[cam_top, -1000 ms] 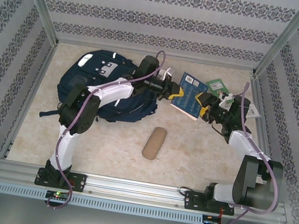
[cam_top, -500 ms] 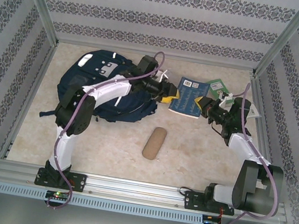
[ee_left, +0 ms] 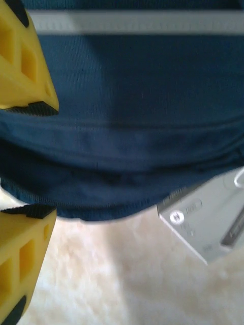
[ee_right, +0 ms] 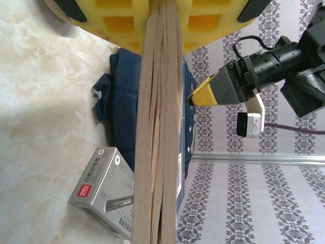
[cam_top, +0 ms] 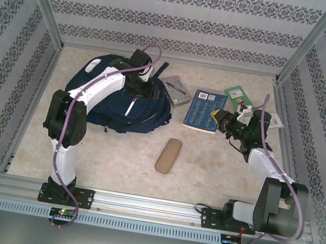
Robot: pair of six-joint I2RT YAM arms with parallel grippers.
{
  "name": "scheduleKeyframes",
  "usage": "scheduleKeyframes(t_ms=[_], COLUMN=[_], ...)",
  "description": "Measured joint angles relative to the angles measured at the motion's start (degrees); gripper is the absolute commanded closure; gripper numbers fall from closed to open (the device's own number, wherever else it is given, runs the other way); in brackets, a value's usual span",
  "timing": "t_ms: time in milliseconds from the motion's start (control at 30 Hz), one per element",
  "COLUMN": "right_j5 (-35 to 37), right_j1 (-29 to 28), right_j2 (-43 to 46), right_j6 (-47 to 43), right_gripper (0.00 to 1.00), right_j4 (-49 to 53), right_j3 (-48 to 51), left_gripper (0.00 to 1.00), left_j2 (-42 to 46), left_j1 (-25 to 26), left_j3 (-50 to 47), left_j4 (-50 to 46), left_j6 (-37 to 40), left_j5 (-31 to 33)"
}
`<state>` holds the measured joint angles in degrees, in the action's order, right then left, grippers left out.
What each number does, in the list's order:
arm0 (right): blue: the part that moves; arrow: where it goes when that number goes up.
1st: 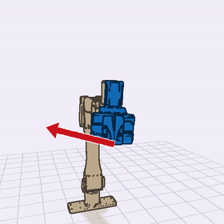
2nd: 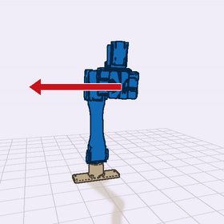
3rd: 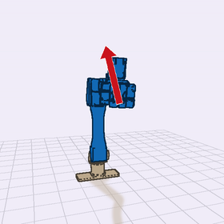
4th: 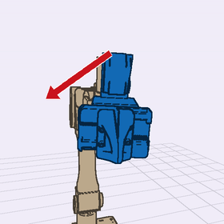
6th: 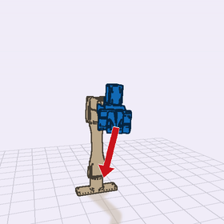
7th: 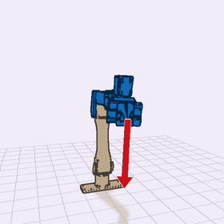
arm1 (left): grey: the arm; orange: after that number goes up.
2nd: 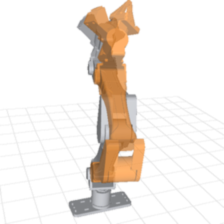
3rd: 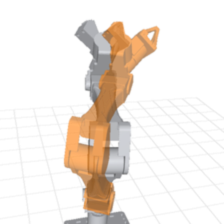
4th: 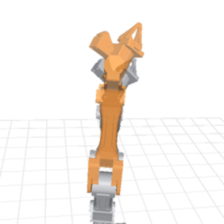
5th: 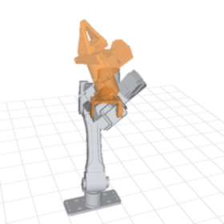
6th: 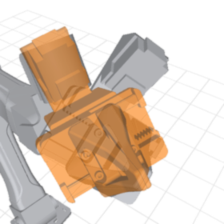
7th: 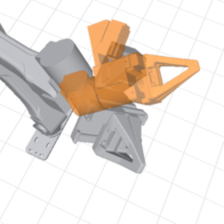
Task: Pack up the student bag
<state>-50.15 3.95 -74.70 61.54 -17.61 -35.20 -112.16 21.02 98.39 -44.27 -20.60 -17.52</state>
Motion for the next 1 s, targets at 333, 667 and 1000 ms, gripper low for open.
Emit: scheduleKeyframes(t_ms=[333, 667, 1000], right_j5=[0.6, 2.2, 5.1], right_j1=[-0.2, -3.1, -11.6], right_j2=[0.0, -0.3, -7.3], right_j6=[0.0, 0.0, 2.2], right_gripper=[1.0, 1.0, 1.0], right_j4=[0.0, 0.0, -2.8], right_j3=[0.1, 0.1, -1.6], left_gripper=[0.44, 1.0, 1.0], left_j2=[-3.2, -6.8, -1.3], left_j1=[2.8, 6.5, 6.8], left_j3=[0.0, 0.5, 0.9], left_j4=[-1.9, -1.9, -3.1], left_j6=[6.5, 9.5, 9.2], left_j5=[14.2, 22.6, 25.9])
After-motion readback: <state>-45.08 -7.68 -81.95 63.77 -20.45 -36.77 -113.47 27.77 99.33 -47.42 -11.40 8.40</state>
